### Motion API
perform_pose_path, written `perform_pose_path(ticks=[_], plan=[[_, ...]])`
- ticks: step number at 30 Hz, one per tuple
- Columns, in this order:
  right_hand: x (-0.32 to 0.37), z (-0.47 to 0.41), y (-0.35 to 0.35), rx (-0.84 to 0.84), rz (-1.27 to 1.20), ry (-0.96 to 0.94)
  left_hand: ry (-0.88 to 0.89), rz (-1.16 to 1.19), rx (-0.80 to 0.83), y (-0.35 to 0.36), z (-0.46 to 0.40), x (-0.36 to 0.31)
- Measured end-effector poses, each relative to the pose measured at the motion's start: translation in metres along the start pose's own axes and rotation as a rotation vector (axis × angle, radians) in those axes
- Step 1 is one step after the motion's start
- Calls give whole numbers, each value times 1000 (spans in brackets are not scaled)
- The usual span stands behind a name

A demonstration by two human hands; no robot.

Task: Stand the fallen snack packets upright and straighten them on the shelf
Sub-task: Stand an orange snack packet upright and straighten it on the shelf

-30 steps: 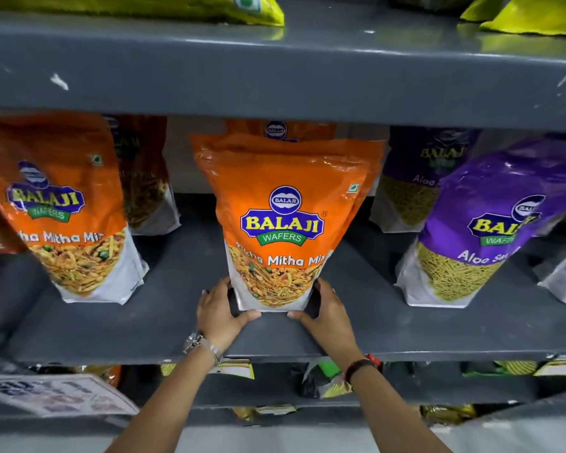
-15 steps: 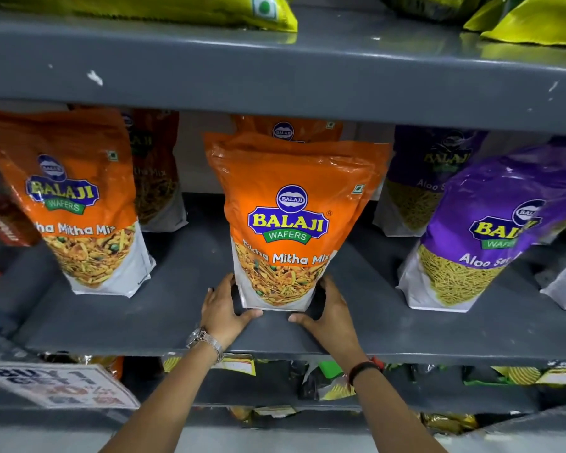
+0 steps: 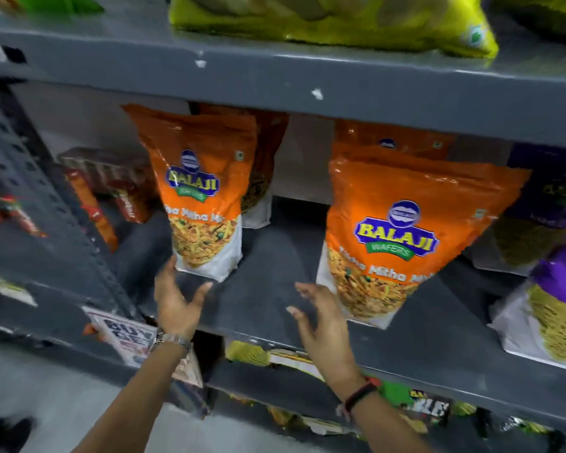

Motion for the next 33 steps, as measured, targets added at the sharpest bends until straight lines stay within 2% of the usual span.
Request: perform_pose_path(ticks=[3, 7, 11, 14, 18, 33], plan=[[2, -27, 55, 138, -28, 113, -86, -18, 119, -9, -16, 32], [-5, -64, 127, 328, -63, 362, -113, 4, 289, -8, -43, 65], [-1, -83, 162, 424, -148, 395, -95, 72, 409, -1, -65, 71], [2, -88, 175, 392, -97, 363, 11, 57, 436, 2, -72, 67], [-6, -84, 178, 307, -27, 432, -11, 35, 388, 1, -78, 79], [-5, -65, 177, 253, 109, 458, -13, -27, 403, -7, -65, 76]])
Point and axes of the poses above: each hand's wrist, its own z-axis away from the middle knuckle, its own y-axis out of the palm, x = y × z, the point moved 8 cm from there along -z, towards the middle knuckle, and after that the axes turned 13 degrees about y, right-handed, at the moved point
